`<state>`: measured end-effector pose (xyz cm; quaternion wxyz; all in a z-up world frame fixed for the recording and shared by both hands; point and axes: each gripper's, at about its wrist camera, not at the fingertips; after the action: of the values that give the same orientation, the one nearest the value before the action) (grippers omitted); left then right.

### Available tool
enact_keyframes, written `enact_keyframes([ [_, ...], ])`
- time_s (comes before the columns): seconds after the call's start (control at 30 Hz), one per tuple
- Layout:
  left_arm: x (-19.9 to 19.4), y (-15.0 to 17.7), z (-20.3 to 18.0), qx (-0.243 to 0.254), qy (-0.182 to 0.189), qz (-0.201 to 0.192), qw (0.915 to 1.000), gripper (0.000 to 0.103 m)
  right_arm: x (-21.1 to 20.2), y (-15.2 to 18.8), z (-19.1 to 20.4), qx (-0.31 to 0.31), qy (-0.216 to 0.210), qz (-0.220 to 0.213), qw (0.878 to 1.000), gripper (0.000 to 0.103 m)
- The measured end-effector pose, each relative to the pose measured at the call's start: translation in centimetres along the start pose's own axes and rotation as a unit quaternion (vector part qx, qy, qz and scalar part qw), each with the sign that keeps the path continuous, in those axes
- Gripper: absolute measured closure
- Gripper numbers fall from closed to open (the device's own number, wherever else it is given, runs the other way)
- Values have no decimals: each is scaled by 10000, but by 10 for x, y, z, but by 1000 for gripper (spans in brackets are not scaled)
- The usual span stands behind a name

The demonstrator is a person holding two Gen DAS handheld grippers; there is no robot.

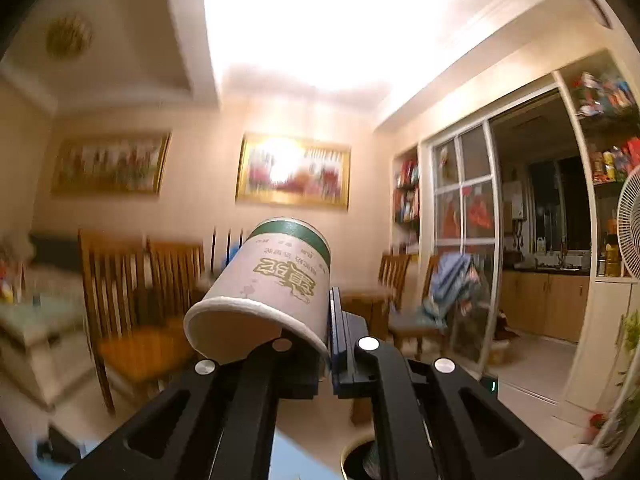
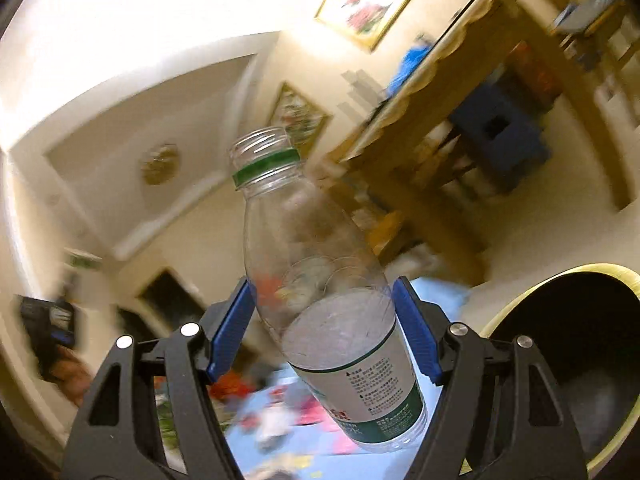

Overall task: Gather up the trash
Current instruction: 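Carry cup and bottle over the black bin and open both tools, then move both open tools back over the table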

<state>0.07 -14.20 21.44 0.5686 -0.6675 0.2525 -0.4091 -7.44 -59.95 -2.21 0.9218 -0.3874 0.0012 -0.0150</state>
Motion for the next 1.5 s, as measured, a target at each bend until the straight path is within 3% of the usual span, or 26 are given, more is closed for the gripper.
enact_keyframes([
  [0.1, 18, 7, -18, -59, 275, -27, 9996, 100, 2, 5, -14, -450, 816, 141, 9955, 33],
  [0.17, 44, 31, -31, -240, 575, 355, 9974, 100, 9, 13, -24, -587, 1286, 385, 9892, 33],
  [0.23, 78, 68, -45, -447, 764, 990, 9911, 100, 16, 23, -35, -714, 1835, 629, 9784, 33],
  [0.3, 114, 113, -56, -745, 949, 1737, 9774, 100, 19, 34, -54, -608, 2413, 920, 9642, 32],
  [0.4, 160, 197, -74, -939, 878, 2917, 9478, 100, 28, 53, -82, -91, 2716, 1202, 9548, 32],
  [0.6, 192, 281, -95, -765, 596, 3962, 9130, 100, 24, 80, -134, 630, 3052, 1577, 9370, 33],
  [0.7, 195, 297, -96, -714, 498, 4187, 9039, 100, 35, 86, -153, 686, 3163, 1805, 9288, 31],
  [0.8, 198, 308, -87, -707, 427, 4318, 8982, 100, 46, 79, -158, 692, 3227, 1794, 9268, 22],
  [1.0, 202, 325, -88, -587, 377, 4457, 8925, 100, 51, 43, -126, 453, 3453, 1339, 9278, 22],
  [1.23, 213, 338, -111, -375, 431, 4623, 8849, 97, 20, 10, -116, 480, 3842, 604, 9200, 14],
  [1.27, 215, 340, -114, -328, 422, 4646, 8839, 87, 16, 7, -115, 507, 3849, 541, 9200, 13],
  [1.3, 217, 342, -118, -271, 425, 4672, 8827, 68, 11, 3, -116, 522, 3859, 500, 9197, 13],
  [1.37, 216, 344, -124, -126, 366, 4641, 8849, 49, 6, -2, -113, 510, 3891, 414, 9189, 13],
  [1.5, 213, 344, -136, 131, 449, 4639, 8847, 48, 0, -7, -108, 472, 3887, 307, 9196, 12],
])
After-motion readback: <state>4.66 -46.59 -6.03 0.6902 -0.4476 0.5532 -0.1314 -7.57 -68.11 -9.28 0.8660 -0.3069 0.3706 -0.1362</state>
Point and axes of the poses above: each gripper's, at about its wrist camera, not at the fingertips, and x roughly the way its jaws point, z to its left, y to its underside, and after that the axes turned 9 degrees about -z, right-handed
